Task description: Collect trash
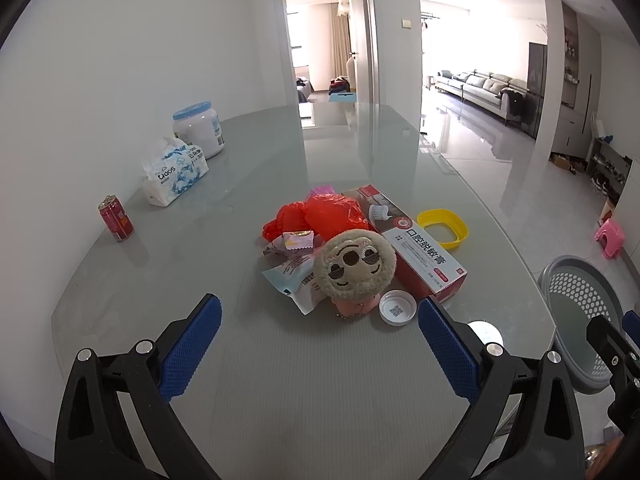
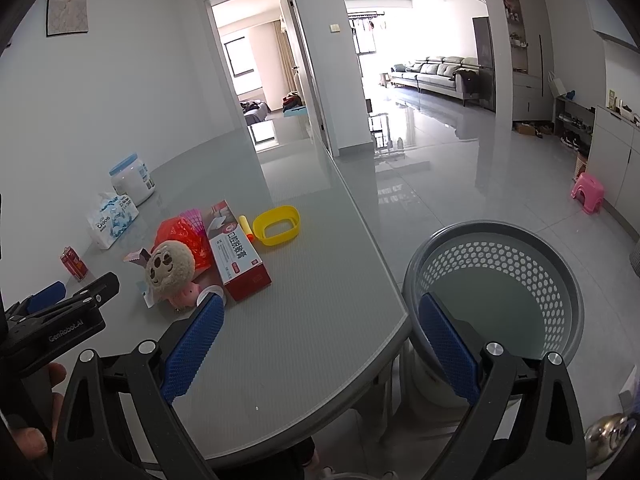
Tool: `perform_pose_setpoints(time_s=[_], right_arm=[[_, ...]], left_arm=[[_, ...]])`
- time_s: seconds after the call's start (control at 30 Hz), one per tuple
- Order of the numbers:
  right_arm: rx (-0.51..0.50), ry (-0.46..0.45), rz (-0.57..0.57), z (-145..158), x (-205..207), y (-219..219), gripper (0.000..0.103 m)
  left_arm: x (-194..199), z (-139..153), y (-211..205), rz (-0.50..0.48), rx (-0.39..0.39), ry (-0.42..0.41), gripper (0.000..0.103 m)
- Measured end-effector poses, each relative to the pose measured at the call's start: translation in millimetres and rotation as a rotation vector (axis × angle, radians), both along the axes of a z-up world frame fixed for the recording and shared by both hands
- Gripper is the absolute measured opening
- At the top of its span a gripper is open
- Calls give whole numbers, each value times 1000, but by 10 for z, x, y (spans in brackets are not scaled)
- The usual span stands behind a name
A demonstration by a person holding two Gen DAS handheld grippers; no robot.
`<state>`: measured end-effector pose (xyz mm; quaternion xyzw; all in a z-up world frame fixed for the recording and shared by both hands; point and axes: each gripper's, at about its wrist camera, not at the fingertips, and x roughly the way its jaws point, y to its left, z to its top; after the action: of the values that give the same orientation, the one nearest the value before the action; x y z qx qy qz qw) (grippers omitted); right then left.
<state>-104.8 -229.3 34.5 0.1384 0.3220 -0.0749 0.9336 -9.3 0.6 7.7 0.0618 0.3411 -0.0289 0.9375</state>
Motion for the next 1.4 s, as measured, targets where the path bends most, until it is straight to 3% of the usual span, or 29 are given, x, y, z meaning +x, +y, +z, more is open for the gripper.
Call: perform_pose_setpoints(time_s=[1.4], right_arm=[[9,3,29,39,-3,-30,94]], left_arm=[[-9,-1,-18,-2,2,0,97]])
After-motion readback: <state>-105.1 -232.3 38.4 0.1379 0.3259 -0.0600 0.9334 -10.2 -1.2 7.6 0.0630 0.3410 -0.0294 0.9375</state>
